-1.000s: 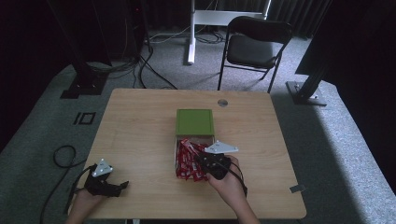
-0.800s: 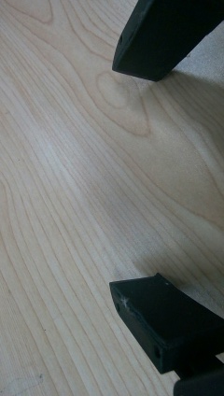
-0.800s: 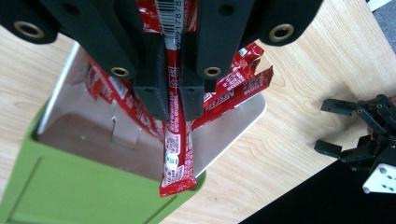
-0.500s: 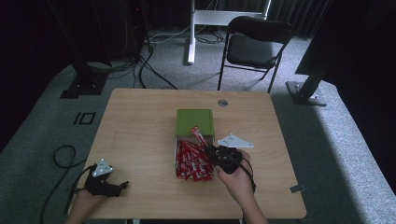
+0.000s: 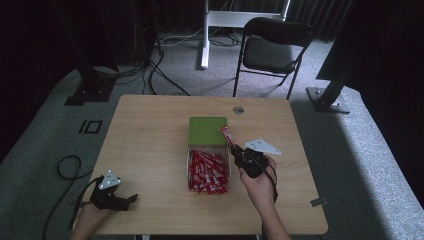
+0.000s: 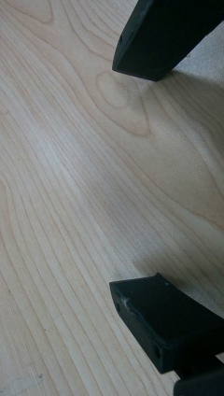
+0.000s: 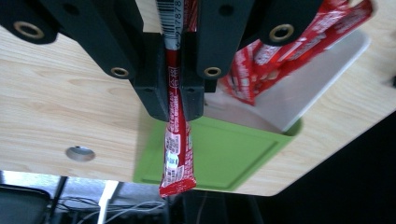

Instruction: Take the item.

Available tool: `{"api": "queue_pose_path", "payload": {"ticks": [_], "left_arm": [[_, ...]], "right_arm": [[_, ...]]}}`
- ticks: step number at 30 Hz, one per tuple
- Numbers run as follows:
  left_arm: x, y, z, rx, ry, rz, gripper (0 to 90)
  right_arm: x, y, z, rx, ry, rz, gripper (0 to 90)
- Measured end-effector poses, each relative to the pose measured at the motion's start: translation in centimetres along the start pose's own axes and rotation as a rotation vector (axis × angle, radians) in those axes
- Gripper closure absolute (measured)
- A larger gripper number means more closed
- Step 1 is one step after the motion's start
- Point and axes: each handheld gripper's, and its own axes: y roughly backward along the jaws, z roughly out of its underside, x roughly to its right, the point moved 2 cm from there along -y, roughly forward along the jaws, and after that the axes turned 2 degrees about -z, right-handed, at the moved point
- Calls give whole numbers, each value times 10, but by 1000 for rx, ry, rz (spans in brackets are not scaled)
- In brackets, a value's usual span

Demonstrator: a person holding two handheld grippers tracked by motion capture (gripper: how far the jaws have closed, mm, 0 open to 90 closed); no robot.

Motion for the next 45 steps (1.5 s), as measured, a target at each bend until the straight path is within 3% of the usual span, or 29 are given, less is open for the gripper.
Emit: {"api": "queue_pose_path", "payload": {"ticks": [17, 31, 45], "left_arm": [[0, 0, 0, 1, 1, 0, 8], [0, 0, 0, 1, 3, 1, 8], [0, 0, 0, 1, 3, 1, 8]], "right_arm": [[36, -34, 25, -1, -123, 130, 829], [45, -70, 55, -10, -232, 154, 829], [50, -94, 78, -50, -276, 186, 826]]}}
